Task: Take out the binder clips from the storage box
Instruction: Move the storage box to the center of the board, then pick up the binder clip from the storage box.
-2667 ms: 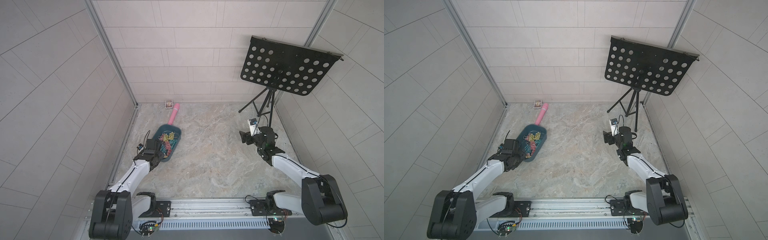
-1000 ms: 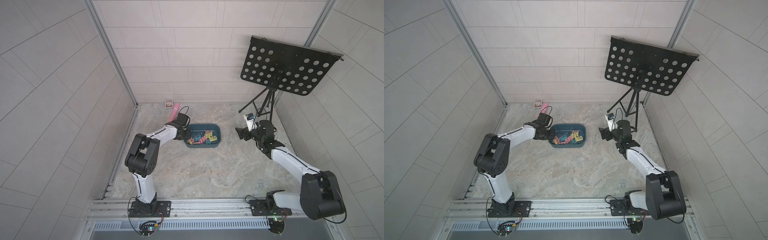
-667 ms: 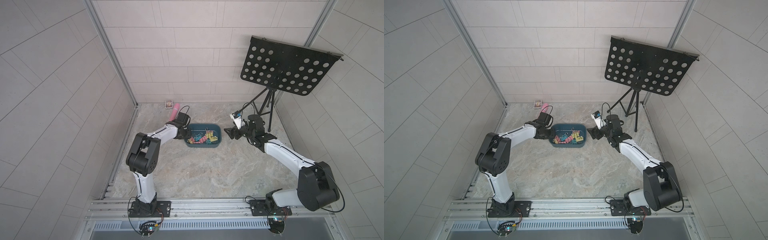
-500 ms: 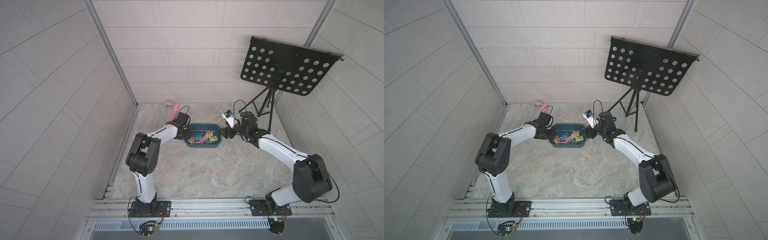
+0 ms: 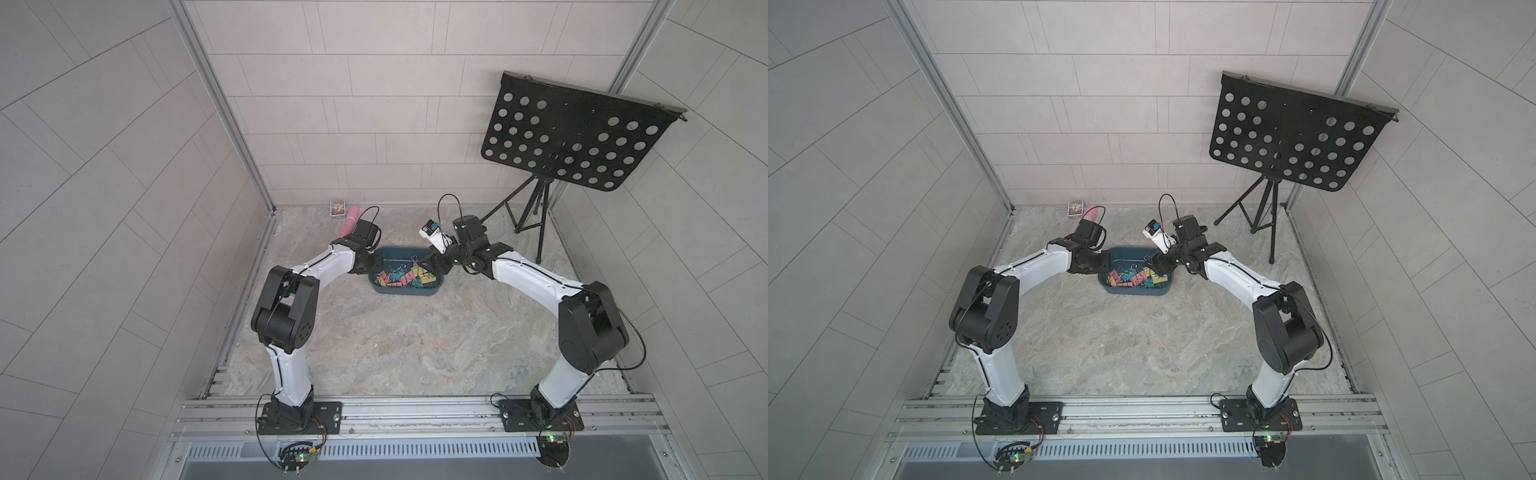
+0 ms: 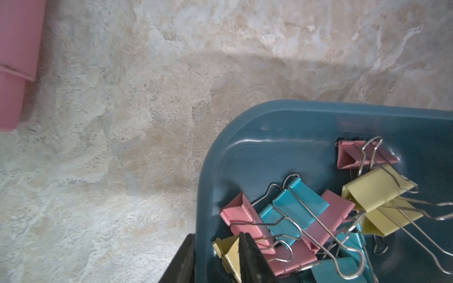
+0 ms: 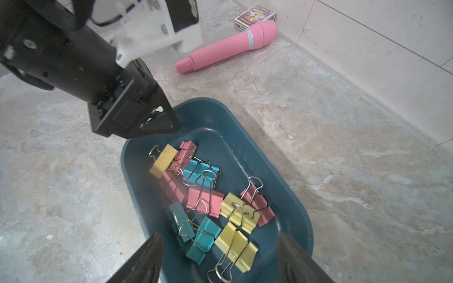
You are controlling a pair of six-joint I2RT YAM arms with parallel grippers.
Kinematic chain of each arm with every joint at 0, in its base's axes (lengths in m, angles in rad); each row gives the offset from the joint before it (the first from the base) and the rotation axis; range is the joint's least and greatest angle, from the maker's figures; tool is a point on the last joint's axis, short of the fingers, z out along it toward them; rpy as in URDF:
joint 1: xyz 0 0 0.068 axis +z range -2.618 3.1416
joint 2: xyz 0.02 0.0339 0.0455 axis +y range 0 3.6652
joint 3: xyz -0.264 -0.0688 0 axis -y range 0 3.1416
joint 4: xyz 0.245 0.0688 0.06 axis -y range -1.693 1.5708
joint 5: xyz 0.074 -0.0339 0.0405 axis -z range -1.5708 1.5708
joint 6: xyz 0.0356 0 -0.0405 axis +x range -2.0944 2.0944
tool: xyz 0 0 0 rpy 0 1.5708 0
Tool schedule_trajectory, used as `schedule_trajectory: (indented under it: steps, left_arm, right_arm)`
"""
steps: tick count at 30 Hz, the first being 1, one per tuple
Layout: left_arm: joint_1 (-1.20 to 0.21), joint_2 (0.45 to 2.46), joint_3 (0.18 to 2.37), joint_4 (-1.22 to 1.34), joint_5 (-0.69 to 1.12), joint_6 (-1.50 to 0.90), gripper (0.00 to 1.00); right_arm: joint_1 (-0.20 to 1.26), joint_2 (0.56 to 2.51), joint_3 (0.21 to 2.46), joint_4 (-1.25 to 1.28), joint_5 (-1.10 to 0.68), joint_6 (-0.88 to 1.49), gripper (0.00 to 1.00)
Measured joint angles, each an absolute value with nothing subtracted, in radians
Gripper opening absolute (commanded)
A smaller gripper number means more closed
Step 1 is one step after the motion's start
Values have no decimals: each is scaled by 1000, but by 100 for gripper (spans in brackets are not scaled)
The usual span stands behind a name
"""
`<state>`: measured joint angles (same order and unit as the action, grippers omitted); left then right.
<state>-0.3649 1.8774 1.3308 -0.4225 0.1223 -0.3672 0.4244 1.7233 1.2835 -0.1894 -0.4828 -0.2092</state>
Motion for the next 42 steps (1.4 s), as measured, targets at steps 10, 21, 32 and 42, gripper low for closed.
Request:
schedule_trajectory:
  steps: [10,21,32,42]
  left_arm:
    - [-360,1893,1411,-433,118,-364,36]
    - [-349,1955,1477,-454,123,-358,34]
    - [-343,1971,1488,-454,123,-359,30]
    - [-340,2038,1488,-479,122,-362,31]
  right_arm:
    - [424,1869,1437,-311,-415,-316,69]
    - [422,1952,1562,-424,-400,-397,62]
    - [414,2019,1629,-525,-445,-453,54]
    - [409,2062,1663,-564,-472,-472,42]
